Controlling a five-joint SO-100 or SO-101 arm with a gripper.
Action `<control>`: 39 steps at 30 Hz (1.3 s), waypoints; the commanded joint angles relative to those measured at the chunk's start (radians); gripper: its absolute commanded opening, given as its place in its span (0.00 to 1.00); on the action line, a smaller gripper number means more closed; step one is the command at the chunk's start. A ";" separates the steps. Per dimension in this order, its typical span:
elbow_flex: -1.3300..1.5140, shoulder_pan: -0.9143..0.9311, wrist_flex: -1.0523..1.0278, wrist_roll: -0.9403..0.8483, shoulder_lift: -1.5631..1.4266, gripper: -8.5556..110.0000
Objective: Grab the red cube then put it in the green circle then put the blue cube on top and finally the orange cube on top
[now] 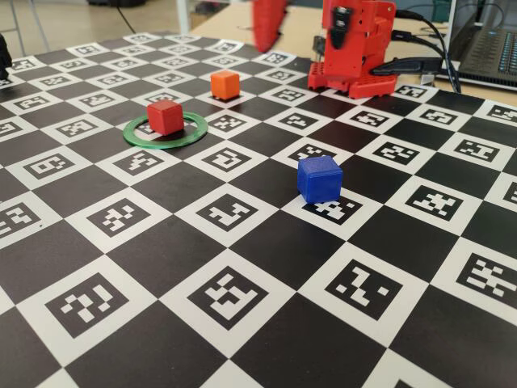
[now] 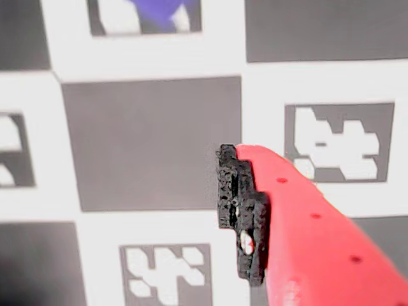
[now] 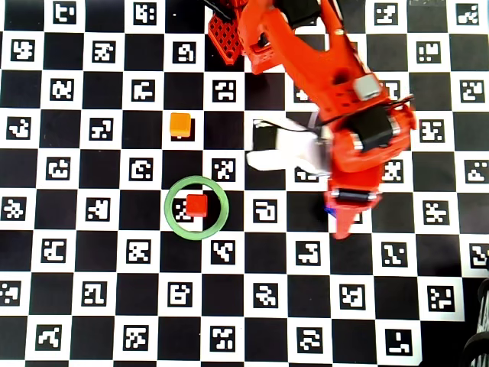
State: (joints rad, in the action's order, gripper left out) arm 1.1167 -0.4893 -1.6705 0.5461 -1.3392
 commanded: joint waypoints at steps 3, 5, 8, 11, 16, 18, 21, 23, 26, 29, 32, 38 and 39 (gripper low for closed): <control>-0.081 -0.026 -0.008 0.025 0.005 0.43; -0.051 -0.025 0.003 0.028 0.006 0.43; 0.029 -0.020 0.038 0.041 0.006 0.45; 0.140 -0.014 0.103 0.044 -0.003 0.45; 0.334 -0.009 0.255 0.044 -0.040 0.46; 0.399 -0.011 0.316 0.040 -0.054 0.46; 0.468 -0.012 0.396 0.035 -0.066 0.46; 0.492 -0.011 0.431 0.035 -0.072 0.46; 0.520 -0.002 0.480 0.035 -0.077 0.46; 0.537 0.005 0.523 0.037 -0.077 0.46; 0.540 0.005 0.546 0.037 -0.075 0.46; 0.540 0.021 0.581 0.029 -0.055 0.46; 0.540 0.026 0.583 0.029 -0.051 0.46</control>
State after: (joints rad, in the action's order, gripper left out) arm 1.6659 -0.4847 -1.0983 0.5798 -1.3008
